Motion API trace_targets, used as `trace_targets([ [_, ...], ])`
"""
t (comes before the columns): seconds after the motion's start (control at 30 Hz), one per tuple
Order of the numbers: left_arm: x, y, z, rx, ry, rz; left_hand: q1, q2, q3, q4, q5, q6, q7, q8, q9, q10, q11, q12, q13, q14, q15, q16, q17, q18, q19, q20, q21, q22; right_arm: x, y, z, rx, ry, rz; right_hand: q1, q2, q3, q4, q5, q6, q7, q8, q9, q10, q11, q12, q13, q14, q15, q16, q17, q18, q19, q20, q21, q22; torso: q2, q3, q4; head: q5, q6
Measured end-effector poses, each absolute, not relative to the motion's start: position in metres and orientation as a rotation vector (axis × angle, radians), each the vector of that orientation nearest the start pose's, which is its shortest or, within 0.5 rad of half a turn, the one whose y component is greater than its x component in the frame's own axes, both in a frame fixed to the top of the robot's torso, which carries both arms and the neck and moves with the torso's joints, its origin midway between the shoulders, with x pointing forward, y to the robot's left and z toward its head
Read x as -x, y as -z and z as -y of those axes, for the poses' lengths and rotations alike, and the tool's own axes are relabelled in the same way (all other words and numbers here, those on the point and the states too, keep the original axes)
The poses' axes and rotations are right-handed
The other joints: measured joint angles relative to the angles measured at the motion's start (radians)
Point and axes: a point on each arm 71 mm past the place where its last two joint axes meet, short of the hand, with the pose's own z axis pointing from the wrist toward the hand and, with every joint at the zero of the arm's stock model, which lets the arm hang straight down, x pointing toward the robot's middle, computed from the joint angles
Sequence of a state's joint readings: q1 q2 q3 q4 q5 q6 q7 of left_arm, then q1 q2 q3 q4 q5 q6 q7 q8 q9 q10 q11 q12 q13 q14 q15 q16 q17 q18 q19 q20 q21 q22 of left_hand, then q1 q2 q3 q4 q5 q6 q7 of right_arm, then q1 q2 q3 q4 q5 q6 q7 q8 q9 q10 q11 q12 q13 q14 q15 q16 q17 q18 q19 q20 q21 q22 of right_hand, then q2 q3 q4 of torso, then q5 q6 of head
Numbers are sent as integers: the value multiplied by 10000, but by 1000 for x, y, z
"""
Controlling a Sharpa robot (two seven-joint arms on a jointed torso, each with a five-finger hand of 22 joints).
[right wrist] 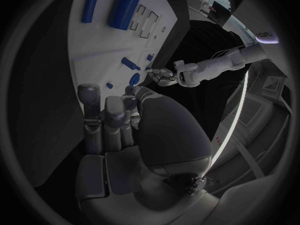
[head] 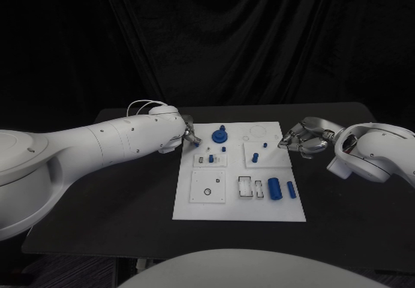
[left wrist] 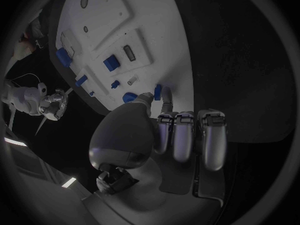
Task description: Assemble the parts on the task board
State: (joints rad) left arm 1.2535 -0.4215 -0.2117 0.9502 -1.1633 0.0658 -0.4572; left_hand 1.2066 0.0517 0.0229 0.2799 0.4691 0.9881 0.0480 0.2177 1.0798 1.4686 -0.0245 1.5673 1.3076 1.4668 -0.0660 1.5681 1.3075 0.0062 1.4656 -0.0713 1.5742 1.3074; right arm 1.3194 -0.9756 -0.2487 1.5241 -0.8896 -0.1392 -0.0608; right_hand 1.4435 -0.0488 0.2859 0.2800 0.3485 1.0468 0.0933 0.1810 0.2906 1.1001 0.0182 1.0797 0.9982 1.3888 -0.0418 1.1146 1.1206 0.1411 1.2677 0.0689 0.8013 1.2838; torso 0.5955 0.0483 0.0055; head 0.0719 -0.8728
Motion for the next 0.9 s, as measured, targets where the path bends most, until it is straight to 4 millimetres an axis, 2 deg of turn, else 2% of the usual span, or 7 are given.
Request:
trace_targets([
  [0.27, -558, 268, -174, 1064, 1461, -22294, 295, -110, 431, -76, 380, 88, -87, 0, 87, 0, 0, 1, 0, 0, 0, 0, 0, 1, 0, 0, 0, 0, -469, 218, 272, -3197, -7611, -20405, 0, 0, 0, 0, 0, 0, 0, 0, 9, 0, -1, -38, -21, 0, 0, -33, -34, -2, 0, 0, -68, -19, -3, 2, -2, 5, 0],
  [0.37, -558, 268, -174, 1063, 1461, -22300, 405, -220, 670, -92, 612, 132, -131, 0, 139, 0, 0, 0, 0, 0, 0, 0, 0, 0, 0, 0, 0, 0, -469, 218, 272, -3199, -7598, -20431, 0, 0, 0, 0, -1, 0, 0, 0, 9, -34, 33, -37, -46, 0, 0, -33, -37, -3, 0, 0, -117, -29, -6, 4, -3, 15, 0],
  [0.5, -558, 268, -175, 1071, 1456, -22302, 526, -342, 1002, -178, 763, 208, -159, -9, 192, -26, -26, 0, 0, 0, 0, 0, 0, 0, 0, 0, 0, 0, -469, 218, 272, -3201, -7582, -20463, 38, -38, 29, -29, 62, 0, 0, 0, 9, -34, 33, -37, -60, 0, 0, -33, -68, -4, -28, -28, -171, -45, -7, 4, -4, 27, 0],
  [0.9, -555, 268, -177, 1101, 1571, -22268, 564, -680, 2099, -302, 927, 596, -194, 29, 362, -32, -105, 0, -1, 0, -74, 0, 0, 0, 0, -76, 0, 0, -469, 219, 273, -3229, -7502, -20568, 81, 5, 28, -29, 62, 0, 0, 0, 16, -107, 33, -81, -115, -72, 1, -111, -109, -6, -63, 7, -268, -76, -3, 1, 2, 14, 0],
])
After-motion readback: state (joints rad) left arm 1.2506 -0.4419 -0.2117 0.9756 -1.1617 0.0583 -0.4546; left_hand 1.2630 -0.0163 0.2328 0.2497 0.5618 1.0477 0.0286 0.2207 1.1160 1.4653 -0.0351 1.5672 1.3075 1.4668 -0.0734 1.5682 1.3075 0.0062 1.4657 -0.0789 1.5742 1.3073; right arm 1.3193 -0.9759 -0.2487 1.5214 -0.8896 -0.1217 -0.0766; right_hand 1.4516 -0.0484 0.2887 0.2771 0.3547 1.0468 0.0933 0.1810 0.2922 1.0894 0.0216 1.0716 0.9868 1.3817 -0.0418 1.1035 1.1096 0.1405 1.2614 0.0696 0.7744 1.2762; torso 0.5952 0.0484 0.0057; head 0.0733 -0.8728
